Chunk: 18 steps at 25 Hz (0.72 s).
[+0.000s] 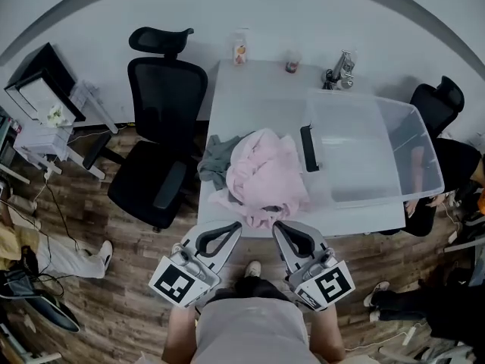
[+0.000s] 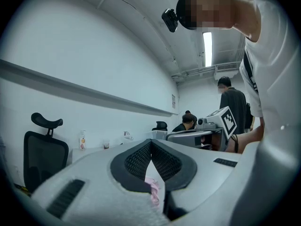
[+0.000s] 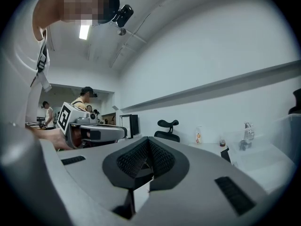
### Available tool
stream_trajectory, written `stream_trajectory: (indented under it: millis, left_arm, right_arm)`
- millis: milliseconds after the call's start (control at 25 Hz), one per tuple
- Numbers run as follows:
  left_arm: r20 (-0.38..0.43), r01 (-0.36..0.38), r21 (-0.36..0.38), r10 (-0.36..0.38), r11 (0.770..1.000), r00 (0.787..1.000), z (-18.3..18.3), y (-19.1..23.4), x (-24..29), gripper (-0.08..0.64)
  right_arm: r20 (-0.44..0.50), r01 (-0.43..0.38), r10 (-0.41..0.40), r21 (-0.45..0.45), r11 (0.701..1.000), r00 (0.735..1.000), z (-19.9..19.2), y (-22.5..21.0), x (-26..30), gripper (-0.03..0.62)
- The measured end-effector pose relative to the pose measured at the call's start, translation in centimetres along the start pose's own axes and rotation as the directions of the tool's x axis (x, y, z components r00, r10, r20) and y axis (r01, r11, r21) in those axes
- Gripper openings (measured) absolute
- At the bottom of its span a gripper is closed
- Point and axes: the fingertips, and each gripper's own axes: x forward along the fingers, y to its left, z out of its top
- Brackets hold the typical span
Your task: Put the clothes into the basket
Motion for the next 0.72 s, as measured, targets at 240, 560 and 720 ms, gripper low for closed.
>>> stream_trajectory:
  millis: [240, 560, 720]
  left_arm:
    - [-0.010, -0.023, 0.003, 0.023, 1.000, 1.000, 0.4, 0.7, 2.1, 0.005]
    - [-0.021, -0.034, 0.014, 0.035, 0.999, 0.999, 0.1, 2.5, 4.1, 0.005]
    - [-0.025, -0.026, 0.009, 0.026, 1.000, 0.999, -0.1, 3.8, 5.1, 0.005]
  right_arm:
    - [0.006, -0.022, 0.022, -0.001, 1.000, 1.000, 0.6, -2.2, 0.8, 0.005]
    - [0.004, -0.038, 0.038, 0.002, 0.999, 0.999, 0.4, -4.3, 2.6, 0.005]
    - [0.004, -0.034, 0.033, 0.004, 0.999, 0.999, 0.0, -5.5, 4.0, 0.005]
